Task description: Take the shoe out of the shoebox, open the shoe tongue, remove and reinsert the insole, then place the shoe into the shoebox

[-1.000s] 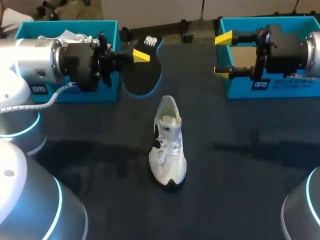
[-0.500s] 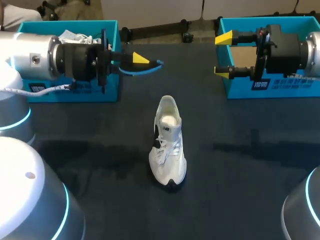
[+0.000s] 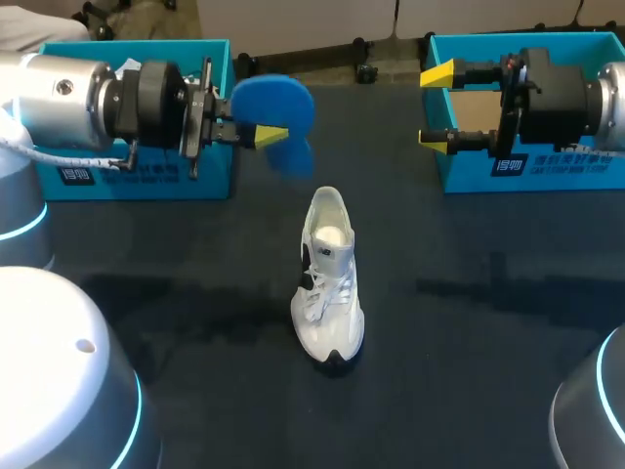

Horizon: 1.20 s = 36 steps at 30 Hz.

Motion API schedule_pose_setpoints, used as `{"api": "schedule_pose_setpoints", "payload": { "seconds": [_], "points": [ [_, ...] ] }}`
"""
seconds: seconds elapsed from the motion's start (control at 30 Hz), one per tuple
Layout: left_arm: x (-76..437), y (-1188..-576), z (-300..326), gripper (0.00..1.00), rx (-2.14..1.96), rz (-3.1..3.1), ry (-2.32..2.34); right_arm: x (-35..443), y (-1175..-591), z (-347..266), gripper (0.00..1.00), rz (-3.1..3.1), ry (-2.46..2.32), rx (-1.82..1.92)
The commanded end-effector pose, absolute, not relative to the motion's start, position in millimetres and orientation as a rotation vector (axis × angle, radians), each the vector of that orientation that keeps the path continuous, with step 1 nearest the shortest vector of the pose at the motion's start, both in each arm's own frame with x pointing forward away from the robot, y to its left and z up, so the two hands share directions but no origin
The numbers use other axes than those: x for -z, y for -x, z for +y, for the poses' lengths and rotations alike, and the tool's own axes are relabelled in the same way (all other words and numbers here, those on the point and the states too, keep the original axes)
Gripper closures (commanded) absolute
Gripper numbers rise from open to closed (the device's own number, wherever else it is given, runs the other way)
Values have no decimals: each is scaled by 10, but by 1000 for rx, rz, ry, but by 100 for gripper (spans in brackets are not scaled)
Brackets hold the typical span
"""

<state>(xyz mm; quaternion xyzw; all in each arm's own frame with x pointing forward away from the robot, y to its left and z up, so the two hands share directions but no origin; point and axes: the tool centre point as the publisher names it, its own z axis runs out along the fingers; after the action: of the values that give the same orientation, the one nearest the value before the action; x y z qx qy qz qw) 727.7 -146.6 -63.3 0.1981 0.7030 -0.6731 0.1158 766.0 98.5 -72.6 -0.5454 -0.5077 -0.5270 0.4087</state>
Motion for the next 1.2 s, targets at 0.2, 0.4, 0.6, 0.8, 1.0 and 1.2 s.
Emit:
{"api": "schedule_pose_setpoints", "payload": {
  "seconds": [0.2, 0.4, 0.6, 0.8, 1.0, 1.2],
  "points": [
    [579, -7258, -1467, 100, 2266, 2358, 8, 731, -7664, 1001, 0, -1279, 1375, 1328],
    [579, -7258, -1467, 100, 2266, 2358, 8, 731, -7664, 1001, 0, -1279, 1375, 1328],
    [579, -7258, -1467, 100, 2266, 2358, 8, 731, -7664, 1001, 0, -1279, 1375, 1328],
    [561, -7277, -1462, 100, 2423, 2458, 335, 731, -7664, 1001, 0, -1279, 1375, 1328],
    [613, -7289, -1461, 100, 2445, 2619, 612, 731, -7664, 1001, 0, -1279, 1375, 1328],
    [707, -7251, -1468, 100, 2398, 2804, 947, 731, -7664, 1001, 0, -1279, 1375, 1328]
  ]
}}
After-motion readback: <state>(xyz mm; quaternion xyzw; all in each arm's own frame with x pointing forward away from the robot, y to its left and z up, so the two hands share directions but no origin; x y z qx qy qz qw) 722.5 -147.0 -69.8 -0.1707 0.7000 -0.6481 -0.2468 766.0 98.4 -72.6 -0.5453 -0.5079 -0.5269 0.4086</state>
